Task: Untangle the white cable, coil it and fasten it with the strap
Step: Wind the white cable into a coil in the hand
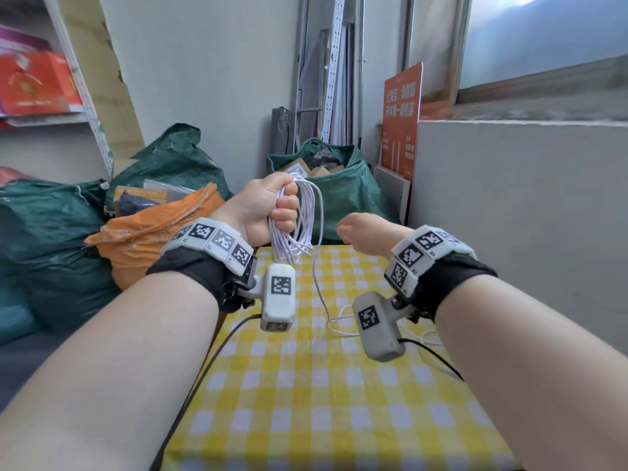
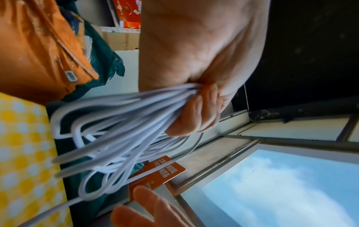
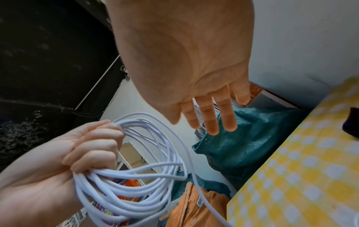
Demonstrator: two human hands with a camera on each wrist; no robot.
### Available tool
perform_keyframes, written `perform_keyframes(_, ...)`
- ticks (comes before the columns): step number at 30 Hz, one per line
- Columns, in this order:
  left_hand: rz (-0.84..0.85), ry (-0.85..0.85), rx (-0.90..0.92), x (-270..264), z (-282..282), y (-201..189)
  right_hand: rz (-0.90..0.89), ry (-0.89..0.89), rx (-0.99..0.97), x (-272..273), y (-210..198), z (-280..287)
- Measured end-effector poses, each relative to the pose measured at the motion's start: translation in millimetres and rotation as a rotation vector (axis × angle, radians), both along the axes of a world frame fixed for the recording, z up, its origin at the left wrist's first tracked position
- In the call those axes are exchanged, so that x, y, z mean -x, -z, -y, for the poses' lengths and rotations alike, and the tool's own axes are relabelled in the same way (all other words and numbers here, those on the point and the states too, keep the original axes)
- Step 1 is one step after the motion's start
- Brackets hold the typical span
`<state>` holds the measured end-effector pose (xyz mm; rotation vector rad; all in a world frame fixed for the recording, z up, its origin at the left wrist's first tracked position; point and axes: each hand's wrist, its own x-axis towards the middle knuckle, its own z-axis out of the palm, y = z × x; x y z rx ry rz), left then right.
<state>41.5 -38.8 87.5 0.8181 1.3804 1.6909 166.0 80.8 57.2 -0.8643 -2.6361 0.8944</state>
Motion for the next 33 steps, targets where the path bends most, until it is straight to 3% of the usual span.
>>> perform_keyframes(6,0.201,0.143,-0.021,0,3,7,-0.155,-0.171,0.220,8,19,7)
perform_keyframes(10,0.371,0.204,-0.105,6,2,17,-0.189,-0.078,0.263,15,34,1)
perform_keyframes(15,0.726,0.263,-0.353,22,0,32,-0.118,-0.025,0.178,15,53,-8)
perform_keyframes(23,0.967,-0.023,-0.714,73,8,52,0.078,-0.100,0.089,18,71,-19)
perform_keyframes(28,0.964,-0.263,-0.802,94,23,58,-0.041,0.031,0.071,21,86,-44)
perform_keyframes(33,0.871,-0.260,-0.739,92,16,71,-0.131,0.104,-0.024,26,96,-53)
